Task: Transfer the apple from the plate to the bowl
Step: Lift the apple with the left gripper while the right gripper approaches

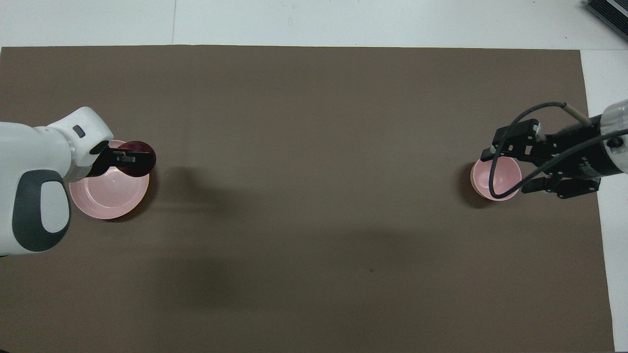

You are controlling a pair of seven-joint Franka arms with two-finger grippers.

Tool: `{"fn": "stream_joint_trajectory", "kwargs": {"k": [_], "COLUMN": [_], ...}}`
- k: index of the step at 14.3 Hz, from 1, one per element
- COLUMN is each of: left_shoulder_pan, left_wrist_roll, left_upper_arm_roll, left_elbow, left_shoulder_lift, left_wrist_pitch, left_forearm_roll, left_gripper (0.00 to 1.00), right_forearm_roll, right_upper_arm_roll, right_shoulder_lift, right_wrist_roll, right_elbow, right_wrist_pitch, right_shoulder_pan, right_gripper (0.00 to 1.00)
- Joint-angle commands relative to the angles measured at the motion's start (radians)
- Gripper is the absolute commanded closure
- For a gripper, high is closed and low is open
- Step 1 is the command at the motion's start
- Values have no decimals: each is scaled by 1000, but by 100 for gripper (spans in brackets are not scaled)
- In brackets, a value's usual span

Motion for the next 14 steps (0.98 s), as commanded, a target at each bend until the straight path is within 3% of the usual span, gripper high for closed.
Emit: {"fn": "stream_joint_trajectory", "kwargs": {"k": [1, 5, 7, 12, 14], "left_shoulder_pan": [-24, -139, -132, -127, -137], "left_wrist_roll": [-34, -85, -106, -117, -117], "left_upper_arm_roll": [-54, -89, -193, -383, -411], "left_elbow": [31, 33, 33, 35, 36], "left_shoulder_lift": [9, 13, 17, 39, 40], "left_wrist_pitch": [-9, 164, 303, 610, 667], "left_forearm_roll": [-148, -392, -496, -658, -690], "left_gripper": [100, 100, 100, 100, 100], "right_forearm_roll": [144, 344, 390, 476, 522], "right_upper_arm_roll": [0, 0, 0, 0, 0], "right_shoulder_lift": [29, 93, 129, 187, 212], "right_wrist_roll": [84, 164, 164, 203, 208], "right_elbow": [-7, -5, -4, -4, -5], "right_wrist_pitch": [5, 3, 16, 106, 97], "right_shoulder_pan": [1, 4, 5, 76, 75], "right_gripper": [0, 0, 0, 0, 0]}}
